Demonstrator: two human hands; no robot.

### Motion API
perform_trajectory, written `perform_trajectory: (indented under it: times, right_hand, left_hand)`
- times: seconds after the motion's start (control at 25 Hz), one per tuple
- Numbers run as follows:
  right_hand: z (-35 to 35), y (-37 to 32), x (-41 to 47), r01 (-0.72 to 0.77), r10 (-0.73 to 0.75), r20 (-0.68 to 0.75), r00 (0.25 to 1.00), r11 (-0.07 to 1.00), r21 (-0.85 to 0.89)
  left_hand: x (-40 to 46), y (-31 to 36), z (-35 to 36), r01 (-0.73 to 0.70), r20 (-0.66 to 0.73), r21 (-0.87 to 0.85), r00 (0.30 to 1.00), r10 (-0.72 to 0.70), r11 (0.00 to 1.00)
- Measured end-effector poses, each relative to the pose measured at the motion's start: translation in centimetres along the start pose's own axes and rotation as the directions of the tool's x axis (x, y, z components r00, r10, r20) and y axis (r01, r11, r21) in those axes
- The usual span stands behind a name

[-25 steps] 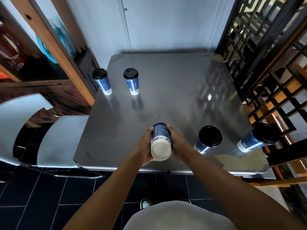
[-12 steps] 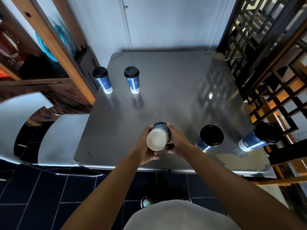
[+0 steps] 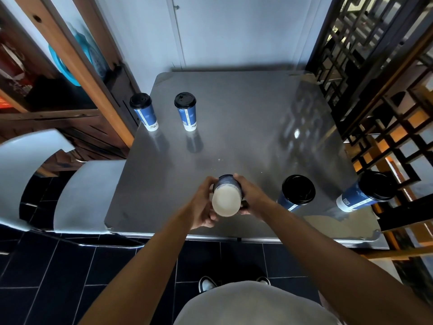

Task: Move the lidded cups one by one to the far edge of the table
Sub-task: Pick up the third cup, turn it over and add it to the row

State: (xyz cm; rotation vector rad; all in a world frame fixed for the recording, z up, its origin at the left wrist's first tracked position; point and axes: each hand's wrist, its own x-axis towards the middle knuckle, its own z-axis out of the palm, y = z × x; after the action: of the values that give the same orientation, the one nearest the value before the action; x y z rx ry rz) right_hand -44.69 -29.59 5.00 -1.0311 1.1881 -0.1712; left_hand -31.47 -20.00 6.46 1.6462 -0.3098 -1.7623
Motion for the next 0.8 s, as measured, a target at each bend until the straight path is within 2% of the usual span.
perform_trajectory:
  times: [0.08,0.12,0.28,0.4,0.52,0.64,0.8]
  right_hand:
    - [-0.2,-0.1,0.1,0.058,-0.059,-0.004,0.998,0.989,-0.139]
    - [-0.2,-0.2,0.1,0.068,-0.07,-0.011,0.997,0.986,-0.149]
    - [-0.2,0.1,0.2,0.003,-0.008,0.029,1.0,0.985,0.172]
    - [0.0,0.5,0.8,0.039,-0.05,0.043,0.998,0.974,0.224]
    - [0.3,0.4,0.8,0.063,-0.067,0.012,0.998,0.976,0.21]
    - [-0.1,0.3,0.9,0.083,-0.086,0.01,0.996,0.987,0.141]
    - [-1.1,0.1,0.9,0.12,-0.117,0.051,0.992,0.991,-0.063]
  left_hand:
    - [-0.1,0.3,0.3,0.001,-0.014,0.062,1.0,0.0,0.998]
    - [-0.2,0.2,0.6,-0.006,-0.004,0.042,1.0,0.006,0.999]
    - [0.3,-0.3,1.0,-0.064,0.044,-0.299,0.996,0.081,0.952]
    - [0.8,-0.8,1.2,-0.098,0.053,-0.37,0.99,0.127,0.924]
    - [0.9,-0.9,1.1,-0.109,0.07,-0.343,0.987,0.141,0.933]
    - [0.5,-0.8,0.1,-0.089,0.092,-0.243,0.989,0.114,0.966]
    - [0.5,-0.3,-0.5,-0.058,0.061,-0.138,0.996,0.067,0.989]
